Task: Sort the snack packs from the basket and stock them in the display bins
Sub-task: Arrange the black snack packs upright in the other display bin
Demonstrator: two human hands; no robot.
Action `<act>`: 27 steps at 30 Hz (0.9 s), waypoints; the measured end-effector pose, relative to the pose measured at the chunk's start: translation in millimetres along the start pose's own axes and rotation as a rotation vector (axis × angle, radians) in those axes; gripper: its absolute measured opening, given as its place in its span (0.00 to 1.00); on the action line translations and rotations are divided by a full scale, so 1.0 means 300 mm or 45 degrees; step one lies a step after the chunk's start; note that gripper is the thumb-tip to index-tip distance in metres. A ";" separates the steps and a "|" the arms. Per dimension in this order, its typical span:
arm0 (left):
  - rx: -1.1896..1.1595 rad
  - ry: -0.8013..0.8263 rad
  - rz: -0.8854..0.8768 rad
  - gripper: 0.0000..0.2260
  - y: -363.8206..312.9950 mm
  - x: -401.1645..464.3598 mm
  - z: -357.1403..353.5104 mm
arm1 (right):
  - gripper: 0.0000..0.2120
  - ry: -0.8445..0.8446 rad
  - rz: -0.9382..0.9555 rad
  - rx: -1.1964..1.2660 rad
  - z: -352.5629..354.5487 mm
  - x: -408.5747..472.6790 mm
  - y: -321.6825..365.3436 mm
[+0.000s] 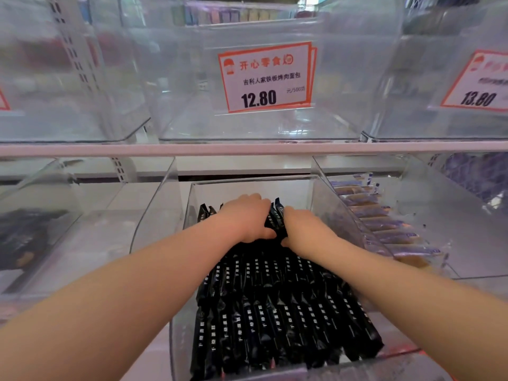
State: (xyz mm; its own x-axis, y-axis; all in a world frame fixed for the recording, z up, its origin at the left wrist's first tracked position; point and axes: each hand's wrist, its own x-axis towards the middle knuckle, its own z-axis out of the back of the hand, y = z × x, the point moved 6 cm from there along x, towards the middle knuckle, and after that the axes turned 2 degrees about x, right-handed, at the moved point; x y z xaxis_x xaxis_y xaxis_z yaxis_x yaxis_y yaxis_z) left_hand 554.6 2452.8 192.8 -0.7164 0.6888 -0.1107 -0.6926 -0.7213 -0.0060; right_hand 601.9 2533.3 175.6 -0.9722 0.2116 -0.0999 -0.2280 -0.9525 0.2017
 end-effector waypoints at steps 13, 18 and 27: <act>0.056 -0.105 -0.007 0.24 0.021 0.011 -0.015 | 0.18 -0.293 0.091 0.189 -0.022 0.007 -0.028; 0.136 -0.092 -0.041 0.25 0.000 -0.012 -0.013 | 0.23 -0.141 0.075 0.158 -0.022 -0.012 -0.026; 0.263 -0.141 -0.340 0.19 -0.174 -0.251 0.074 | 0.15 -0.102 0.299 0.143 0.132 -0.292 -0.019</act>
State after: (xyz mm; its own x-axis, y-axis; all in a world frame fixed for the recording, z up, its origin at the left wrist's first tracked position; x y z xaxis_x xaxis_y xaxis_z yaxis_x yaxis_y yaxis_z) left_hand 642.9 2440.1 223.5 -0.5044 0.8632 -0.0240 -0.8512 -0.4923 0.1820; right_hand 686.4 2528.9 221.7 -0.9992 0.0082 0.0387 0.0045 -0.9482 0.3176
